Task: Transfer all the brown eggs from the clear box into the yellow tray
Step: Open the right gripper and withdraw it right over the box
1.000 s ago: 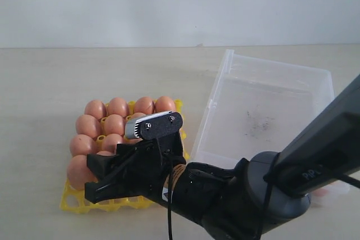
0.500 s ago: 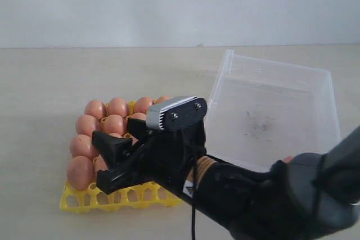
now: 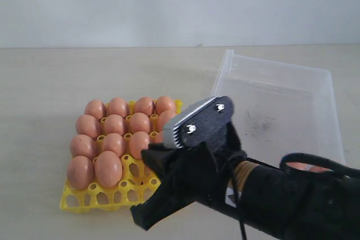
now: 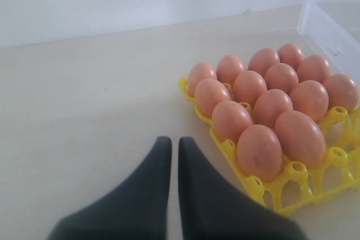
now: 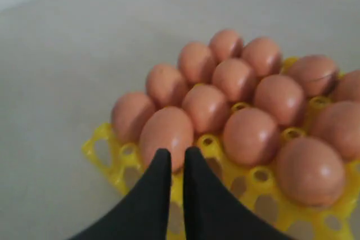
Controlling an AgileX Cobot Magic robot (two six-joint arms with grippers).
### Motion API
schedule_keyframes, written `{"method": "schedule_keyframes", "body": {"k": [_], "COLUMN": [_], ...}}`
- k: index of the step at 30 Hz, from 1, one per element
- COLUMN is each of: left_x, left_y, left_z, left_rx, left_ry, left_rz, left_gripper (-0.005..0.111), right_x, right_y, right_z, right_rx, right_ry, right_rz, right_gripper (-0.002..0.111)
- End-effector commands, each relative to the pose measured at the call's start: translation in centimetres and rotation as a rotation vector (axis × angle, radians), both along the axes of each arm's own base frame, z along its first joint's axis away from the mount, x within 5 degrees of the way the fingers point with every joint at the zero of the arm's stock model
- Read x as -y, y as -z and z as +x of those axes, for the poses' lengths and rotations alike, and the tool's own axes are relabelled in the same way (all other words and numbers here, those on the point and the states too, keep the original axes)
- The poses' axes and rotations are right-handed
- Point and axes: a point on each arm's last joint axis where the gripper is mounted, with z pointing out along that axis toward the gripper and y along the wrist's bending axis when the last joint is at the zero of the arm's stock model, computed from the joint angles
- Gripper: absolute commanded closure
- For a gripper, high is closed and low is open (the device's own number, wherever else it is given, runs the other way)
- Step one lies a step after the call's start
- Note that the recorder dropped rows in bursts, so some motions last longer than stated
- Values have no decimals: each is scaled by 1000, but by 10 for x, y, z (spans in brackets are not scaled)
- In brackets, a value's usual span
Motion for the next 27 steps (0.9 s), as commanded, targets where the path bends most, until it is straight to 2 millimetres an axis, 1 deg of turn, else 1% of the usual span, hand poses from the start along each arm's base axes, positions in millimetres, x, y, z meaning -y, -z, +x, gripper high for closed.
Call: {"method": "schedule_keyframes", "body": {"k": [1, 2, 3, 4, 6, 7, 12, 14, 16, 17, 19, 20, 22, 24, 26, 27], "left_x": [0, 0, 0, 0, 0, 0, 0, 0, 0, 0, 0, 0, 0, 0, 0, 0], "left_y": [0, 0, 0, 0, 0, 0, 0, 0, 0, 0, 0, 0, 0, 0, 0, 0], "left_z": [0, 0, 0, 0, 0, 0, 0, 0, 0, 0, 0, 0, 0, 0, 0, 0], "left_rx": [2, 2, 2, 2, 2, 2, 2, 2, 2, 2, 2, 2, 2, 2, 2, 2], "left_ry": [3, 3, 3, 3, 3, 3, 3, 3, 3, 3, 3, 3, 3, 3, 3, 3], "left_rz": [-7, -7, -7, -7, -7, -7, -7, -7, -7, -7, -7, -7, -7, -7, -7, -7], "left_gripper": [103, 103, 103, 103, 103, 103, 103, 103, 103, 103, 103, 103, 103, 103, 103, 103], "right_x": [-28, -40, -46, -55, -68, -71, -83, -86, -77, -68, -46, -32, -8, 16, 36, 43], "right_y": [6, 8, 11, 18, 29, 31, 17, 8, -6, -16, -33, -39, -47, -51, -58, -63], "right_z": [15, 24, 27, 33, 42, 43, 24, 15, 12, 14, 16, 20, 25, 29, 31, 32], "right_rx": [-142, -171, -186, -210, -233, -233, -202, -191, -171, -148, -113, -126, -225, -374, -516, -559], "right_ry": [-29, -24, -21, -21, -21, -24, -88, -116, -133, -129, -103, -69, 11, 79, 150, 175], "right_rz": [-181, -201, -215, -248, -281, -282, -264, -264, -294, -286, -266, -273, -330, -449, -537, -558], "right_gripper": [108, 108, 108, 108, 108, 108, 108, 108, 108, 108, 108, 108, 108, 108, 108, 108]}}
